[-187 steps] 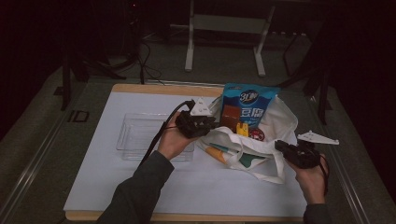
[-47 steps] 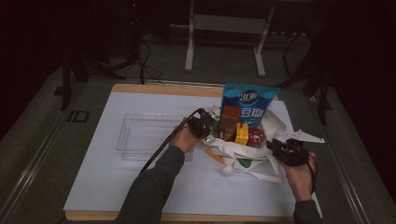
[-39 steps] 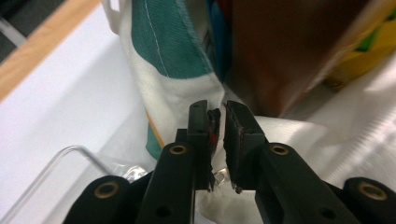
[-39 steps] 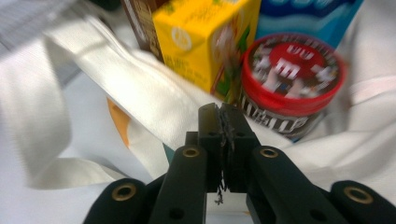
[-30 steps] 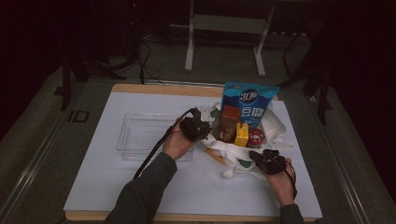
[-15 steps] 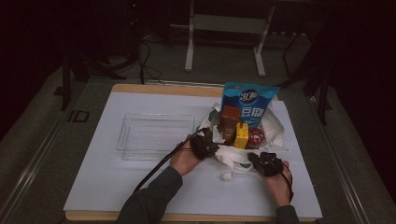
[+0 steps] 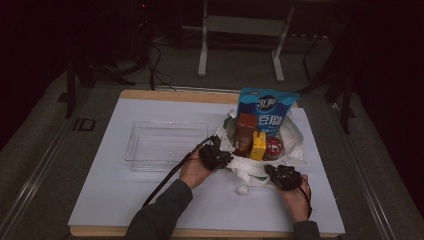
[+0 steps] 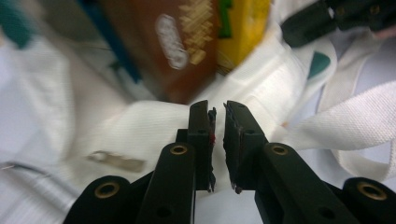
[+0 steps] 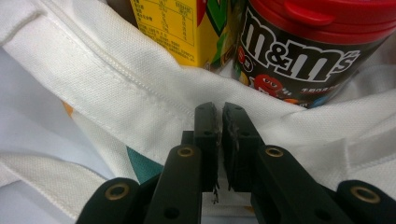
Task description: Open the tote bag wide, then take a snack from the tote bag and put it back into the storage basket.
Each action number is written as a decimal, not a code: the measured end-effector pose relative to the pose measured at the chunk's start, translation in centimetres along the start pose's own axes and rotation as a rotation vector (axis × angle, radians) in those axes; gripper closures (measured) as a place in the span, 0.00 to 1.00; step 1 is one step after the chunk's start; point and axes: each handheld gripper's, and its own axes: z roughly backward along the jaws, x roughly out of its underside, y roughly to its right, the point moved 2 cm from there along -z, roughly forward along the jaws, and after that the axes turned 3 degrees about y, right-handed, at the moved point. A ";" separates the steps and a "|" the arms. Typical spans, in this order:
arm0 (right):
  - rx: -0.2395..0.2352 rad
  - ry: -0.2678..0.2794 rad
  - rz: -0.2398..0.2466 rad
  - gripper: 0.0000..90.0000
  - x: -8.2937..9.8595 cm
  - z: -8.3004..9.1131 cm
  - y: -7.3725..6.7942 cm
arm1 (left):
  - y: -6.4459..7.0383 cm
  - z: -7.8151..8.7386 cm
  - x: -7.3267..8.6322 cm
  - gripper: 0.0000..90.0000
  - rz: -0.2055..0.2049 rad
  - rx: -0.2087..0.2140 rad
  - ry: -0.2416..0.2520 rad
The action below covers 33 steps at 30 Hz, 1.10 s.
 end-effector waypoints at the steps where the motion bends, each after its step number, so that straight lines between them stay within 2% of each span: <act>1: -0.003 0.000 0.000 0.94 0.0 0.0 0.0 | -0.3 0.3 0.0 0.90 0.014 -0.004 0.015; 3: -0.006 0.005 -0.004 0.94 0.1 0.0 0.1 | -0.9 0.9 -0.3 0.93 0.031 -0.020 0.039; 7: -0.009 0.016 -0.005 0.95 0.2 -0.1 0.1 | -1.5 1.0 -1.0 0.99 0.027 -0.058 0.036; 10: -0.009 0.020 -0.001 0.95 0.3 -0.1 0.1 | -2.3 0.5 -1.7 1.00 0.041 -0.081 0.026; 14: -0.020 0.023 -0.007 0.95 0.4 -0.1 0.2 | -3.1 -0.7 -2.3 0.99 0.066 -0.072 0.005; 16: -0.022 0.026 -0.007 0.95 0.4 -0.1 0.2 | -2.9 -1.2 -2.4 0.99 0.048 -0.064 0.010; 19: -0.022 0.030 -0.009 0.95 0.5 -0.1 0.2 | -2.7 -1.8 -2.4 0.99 0.030 -0.075 -0.019; 22: -0.023 0.032 -0.008 0.95 0.5 -0.1 0.2 | -2.5 -1.8 -2.4 0.99 0.034 -0.041 -0.015; 25: -0.023 0.032 -0.008 0.95 0.5 -0.1 0.2 | -1.8 -1.9 -2.4 0.99 -0.006 -0.035 -0.042; 28: -0.022 0.031 -0.008 0.95 0.5 -0.1 0.2 | -1.8 -1.9 -2.3 0.99 -0.010 0.000 -0.052; 30: -0.022 0.032 -0.007 0.95 0.5 -0.1 0.2 | -1.9 -2.0 -2.2 0.94 -0.033 0.006 -0.068; 33: -0.023 0.033 -0.009 0.95 0.5 -0.1 0.2 | -2.2 -2.1 -2.2 0.92 -0.021 0.021 -0.066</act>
